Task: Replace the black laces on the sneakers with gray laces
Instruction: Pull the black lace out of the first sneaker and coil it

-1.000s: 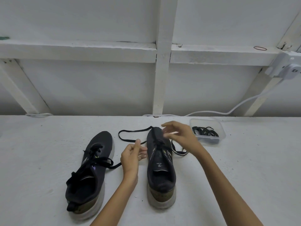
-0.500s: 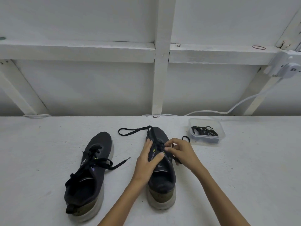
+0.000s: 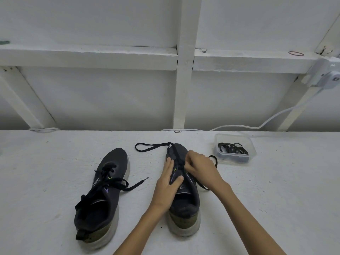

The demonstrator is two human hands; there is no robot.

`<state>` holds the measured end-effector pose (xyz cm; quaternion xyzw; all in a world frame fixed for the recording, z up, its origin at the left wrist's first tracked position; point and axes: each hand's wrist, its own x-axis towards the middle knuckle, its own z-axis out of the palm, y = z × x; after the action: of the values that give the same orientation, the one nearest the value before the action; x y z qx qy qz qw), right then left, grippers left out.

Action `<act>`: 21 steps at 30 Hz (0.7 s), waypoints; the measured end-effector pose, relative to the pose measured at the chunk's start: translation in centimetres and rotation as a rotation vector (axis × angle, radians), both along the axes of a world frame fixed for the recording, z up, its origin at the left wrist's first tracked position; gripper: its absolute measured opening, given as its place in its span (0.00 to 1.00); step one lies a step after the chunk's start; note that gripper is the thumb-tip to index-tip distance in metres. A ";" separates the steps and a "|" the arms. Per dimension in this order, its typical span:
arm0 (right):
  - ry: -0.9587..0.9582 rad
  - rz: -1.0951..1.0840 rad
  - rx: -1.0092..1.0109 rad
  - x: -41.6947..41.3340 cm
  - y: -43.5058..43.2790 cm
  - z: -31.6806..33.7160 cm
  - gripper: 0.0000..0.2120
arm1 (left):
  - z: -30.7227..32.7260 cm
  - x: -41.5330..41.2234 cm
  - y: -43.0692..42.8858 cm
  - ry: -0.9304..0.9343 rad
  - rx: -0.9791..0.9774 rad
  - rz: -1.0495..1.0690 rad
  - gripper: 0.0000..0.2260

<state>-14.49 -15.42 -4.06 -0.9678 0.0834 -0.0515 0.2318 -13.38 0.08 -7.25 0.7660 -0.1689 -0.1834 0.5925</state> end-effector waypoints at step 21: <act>-0.001 -0.083 0.531 -0.2 -1.9 -0.5 0.06 | -0.5 0.1 0.3 -0.014 0.028 -0.023 0.31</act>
<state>-14.70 -17.31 -4.60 -0.8689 0.1333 -0.0376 0.4752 -13.24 0.37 -7.72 0.7733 -0.1795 -0.1873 0.5785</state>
